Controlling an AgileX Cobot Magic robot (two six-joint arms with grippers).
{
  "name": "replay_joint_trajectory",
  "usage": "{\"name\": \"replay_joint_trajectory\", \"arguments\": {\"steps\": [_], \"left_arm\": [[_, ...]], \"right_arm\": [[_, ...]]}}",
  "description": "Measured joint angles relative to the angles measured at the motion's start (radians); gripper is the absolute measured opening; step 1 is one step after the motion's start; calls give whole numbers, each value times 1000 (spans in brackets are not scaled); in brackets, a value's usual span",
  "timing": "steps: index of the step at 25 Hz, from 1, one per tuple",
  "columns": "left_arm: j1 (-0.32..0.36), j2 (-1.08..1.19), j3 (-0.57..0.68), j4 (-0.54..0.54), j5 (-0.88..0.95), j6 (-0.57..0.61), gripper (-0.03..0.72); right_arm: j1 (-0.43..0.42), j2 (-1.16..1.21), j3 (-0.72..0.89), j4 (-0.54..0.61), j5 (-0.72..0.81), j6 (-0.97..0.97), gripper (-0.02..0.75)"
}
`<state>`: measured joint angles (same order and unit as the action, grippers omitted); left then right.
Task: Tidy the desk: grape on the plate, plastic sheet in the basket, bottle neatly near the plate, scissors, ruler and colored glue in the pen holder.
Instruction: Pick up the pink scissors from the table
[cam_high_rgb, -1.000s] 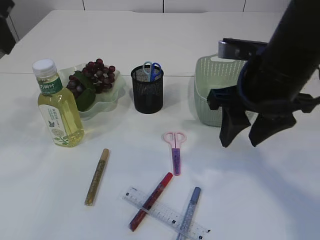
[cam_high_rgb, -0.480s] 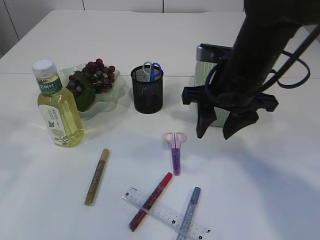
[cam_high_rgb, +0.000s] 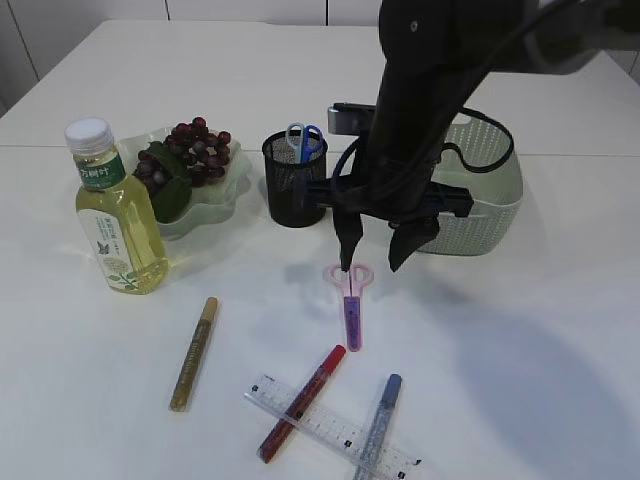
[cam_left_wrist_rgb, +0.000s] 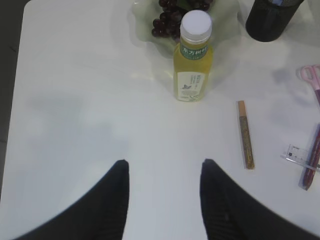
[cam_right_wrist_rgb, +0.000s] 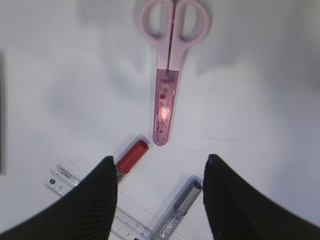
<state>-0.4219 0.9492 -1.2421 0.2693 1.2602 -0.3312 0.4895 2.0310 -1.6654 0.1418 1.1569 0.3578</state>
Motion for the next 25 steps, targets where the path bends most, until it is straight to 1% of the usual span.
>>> {"name": "replay_joint_trajectory", "arguments": {"steps": [4,17,21,25], "left_arm": [[0,-14,0,-2,2,0,337],[0,-13,0,-13,2,-2,333],[0,-13,0,-13,2,-2,333],[0,-13,0,-13,2,-2,332]], "right_arm": [[3,66,-73,-22,53,36,437],[5,245,-211,-33,59,108,437],[5,277,-254,-42,59,115,437],[5,281,-261,-65,59,122,437]]}}
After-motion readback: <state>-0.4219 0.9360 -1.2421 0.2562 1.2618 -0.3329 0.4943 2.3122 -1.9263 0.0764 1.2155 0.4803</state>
